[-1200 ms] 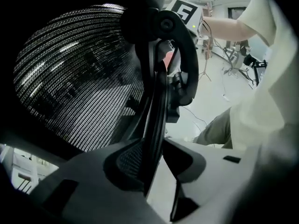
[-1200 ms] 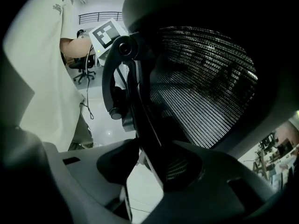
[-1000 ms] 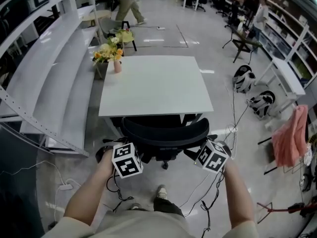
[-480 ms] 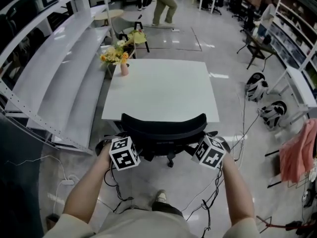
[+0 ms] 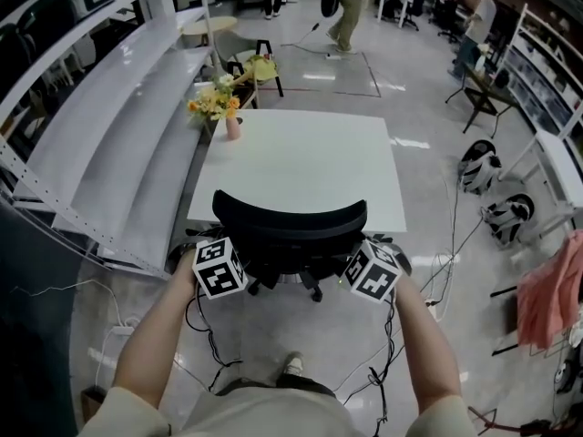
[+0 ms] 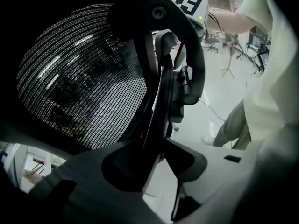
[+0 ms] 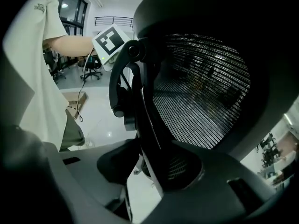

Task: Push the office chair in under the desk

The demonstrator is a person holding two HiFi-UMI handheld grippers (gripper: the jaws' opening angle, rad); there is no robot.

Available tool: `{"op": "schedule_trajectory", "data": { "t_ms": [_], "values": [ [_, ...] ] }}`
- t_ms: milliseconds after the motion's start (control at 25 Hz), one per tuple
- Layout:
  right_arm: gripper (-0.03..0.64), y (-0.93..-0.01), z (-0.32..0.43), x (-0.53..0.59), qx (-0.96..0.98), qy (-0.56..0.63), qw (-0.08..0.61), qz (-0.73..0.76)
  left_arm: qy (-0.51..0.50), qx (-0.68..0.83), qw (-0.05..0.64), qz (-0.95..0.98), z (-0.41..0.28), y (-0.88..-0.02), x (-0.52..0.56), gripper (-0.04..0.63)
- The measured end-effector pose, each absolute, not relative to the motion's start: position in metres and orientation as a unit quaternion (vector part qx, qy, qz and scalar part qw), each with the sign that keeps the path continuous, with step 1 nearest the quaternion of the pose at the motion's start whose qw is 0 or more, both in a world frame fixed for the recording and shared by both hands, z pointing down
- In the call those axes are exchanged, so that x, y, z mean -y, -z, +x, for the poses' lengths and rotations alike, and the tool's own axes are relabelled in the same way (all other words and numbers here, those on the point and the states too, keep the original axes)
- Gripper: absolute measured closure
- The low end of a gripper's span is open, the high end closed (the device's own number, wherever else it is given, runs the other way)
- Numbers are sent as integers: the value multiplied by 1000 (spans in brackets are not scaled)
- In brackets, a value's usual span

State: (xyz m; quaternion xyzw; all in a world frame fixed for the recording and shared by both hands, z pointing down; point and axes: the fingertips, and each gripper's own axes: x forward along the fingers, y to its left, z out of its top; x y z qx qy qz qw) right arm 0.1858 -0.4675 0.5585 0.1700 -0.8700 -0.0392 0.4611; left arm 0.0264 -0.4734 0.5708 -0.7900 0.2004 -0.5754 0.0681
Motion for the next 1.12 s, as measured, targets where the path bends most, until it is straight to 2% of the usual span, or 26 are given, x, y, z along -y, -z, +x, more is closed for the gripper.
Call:
{"op": "schedule_trajectory", "data": {
  "t_ms": [1120],
  "values": [
    [457,-556,163,510,871,70,439,208,583,-245,69,-772,6,-570,523,414]
  ]
}}
